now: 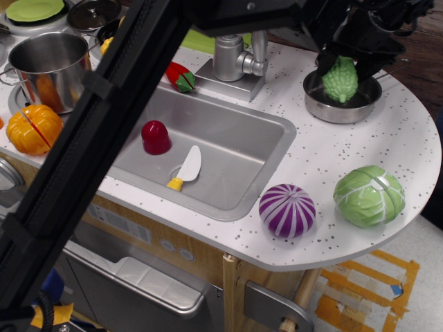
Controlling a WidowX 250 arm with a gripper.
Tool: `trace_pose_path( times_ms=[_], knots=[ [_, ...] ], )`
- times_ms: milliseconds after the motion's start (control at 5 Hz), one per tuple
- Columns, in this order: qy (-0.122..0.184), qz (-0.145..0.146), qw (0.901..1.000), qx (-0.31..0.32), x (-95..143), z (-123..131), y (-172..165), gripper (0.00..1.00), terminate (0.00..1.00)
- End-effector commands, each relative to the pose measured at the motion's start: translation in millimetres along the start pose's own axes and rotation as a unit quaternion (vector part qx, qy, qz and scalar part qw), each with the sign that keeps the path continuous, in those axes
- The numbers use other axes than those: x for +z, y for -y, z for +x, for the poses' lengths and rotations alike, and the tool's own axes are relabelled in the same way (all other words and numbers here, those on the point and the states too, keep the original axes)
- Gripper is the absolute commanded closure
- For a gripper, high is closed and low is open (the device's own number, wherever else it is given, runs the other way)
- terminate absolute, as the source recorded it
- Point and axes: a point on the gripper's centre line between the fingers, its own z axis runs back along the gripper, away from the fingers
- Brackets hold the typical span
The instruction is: Put green squash in pot or pan
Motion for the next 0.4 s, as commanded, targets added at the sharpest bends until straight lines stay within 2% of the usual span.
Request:
trace_pose_path(
  times_ms=[0, 200],
  knots=[
    [0.029, -0.02, 0.9993, 0.011, 20.6, 17.6, -1.8, 0.0, 0.0],
    [0.029, -0.02, 0.9993, 0.011, 20.6, 17.6, -1.8, 0.0, 1.0]
  ],
)
